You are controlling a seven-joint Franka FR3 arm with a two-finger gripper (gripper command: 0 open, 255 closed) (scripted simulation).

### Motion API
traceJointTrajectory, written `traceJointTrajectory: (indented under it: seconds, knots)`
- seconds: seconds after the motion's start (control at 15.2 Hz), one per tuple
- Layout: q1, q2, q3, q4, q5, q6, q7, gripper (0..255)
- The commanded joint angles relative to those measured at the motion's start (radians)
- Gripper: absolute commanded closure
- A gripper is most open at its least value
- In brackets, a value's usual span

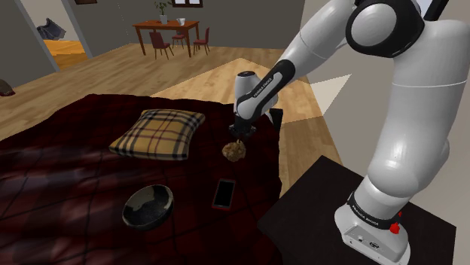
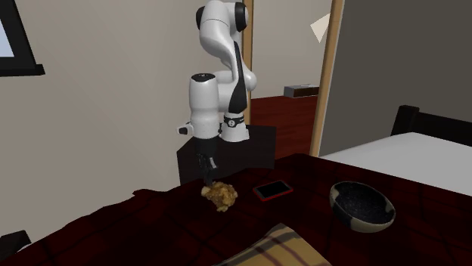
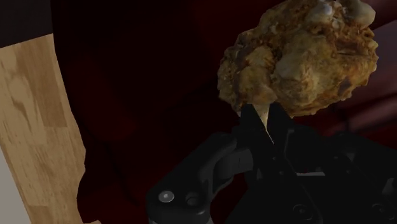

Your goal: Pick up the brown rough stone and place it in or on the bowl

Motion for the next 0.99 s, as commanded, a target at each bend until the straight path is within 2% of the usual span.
traceJointTrajectory:
  seconds: [0.0,0.53,0.59,0.66,0.79,0.86,0.92]
  knots:
    - [-0.001,0.006,0.0,-0.008,0.001,-0.026,-0.002,255]
    - [-0.004,-0.018,0.003,-0.009,0.008,-0.037,-0.006,255]
    - [-0.004,-0.018,0.003,-0.009,0.008,-0.037,-0.006,0]
    - [-0.038,0.028,0.008,0.102,0.118,-0.181,0.021,0]
    - [-0.107,0.139,-0.005,0.319,0.287,-0.44,0.128,0]
    - [-0.118,0.154,-0.006,0.343,0.304,-0.467,0.144,0]
    - [-0.118,0.159,-0.004,0.337,0.304,-0.455,0.145,0]
